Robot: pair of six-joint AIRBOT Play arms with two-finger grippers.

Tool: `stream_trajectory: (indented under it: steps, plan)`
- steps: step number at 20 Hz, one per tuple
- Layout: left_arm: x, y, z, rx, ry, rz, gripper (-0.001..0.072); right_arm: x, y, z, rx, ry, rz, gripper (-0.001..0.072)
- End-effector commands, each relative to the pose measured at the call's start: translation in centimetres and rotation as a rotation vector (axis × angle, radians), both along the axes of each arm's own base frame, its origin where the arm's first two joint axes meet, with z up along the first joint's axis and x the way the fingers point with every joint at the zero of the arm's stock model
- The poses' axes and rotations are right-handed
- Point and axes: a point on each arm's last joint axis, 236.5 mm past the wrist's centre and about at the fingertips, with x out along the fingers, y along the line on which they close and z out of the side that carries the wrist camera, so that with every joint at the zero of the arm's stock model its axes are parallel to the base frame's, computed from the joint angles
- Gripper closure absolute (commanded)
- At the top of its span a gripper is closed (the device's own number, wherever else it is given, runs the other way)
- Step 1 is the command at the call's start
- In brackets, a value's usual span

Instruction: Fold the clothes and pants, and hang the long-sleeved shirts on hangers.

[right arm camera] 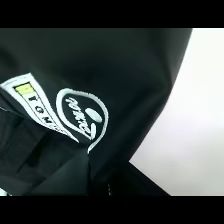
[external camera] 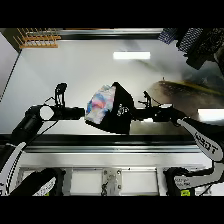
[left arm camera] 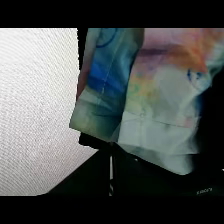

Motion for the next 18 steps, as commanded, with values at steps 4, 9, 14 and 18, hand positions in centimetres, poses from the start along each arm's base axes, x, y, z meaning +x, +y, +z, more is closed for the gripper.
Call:
stream_trajectory:
  steps: [4, 9, 14, 18]
  plan:
    - [-0.1, -0.1, 0.0, -0.015, 0.015, 0.026, 0.0697, 4.4, -13.8, 3.0, -0.358, -0.078, -0.132, 0.0698]
    - [-0.1, -0.1, 0.0, -0.023, 0.023, 0.044, 0.0698, 1.7, -37.2, 7.4, -0.654, -0.057, -0.583, 0.0698]
    - [-0.1, -0.1, 0.0, -0.039, 0.038, 0.081, 0.0697, -8.7, -51.9, 7.7, -0.693, 0.142, -1.082, 0.0698]
    - [-0.1, -0.1, 0.0, -0.042, 0.039, 0.088, 0.0697, -14.3, -52.2, 4.7, -0.668, 0.270, -1.221, 0.0698]
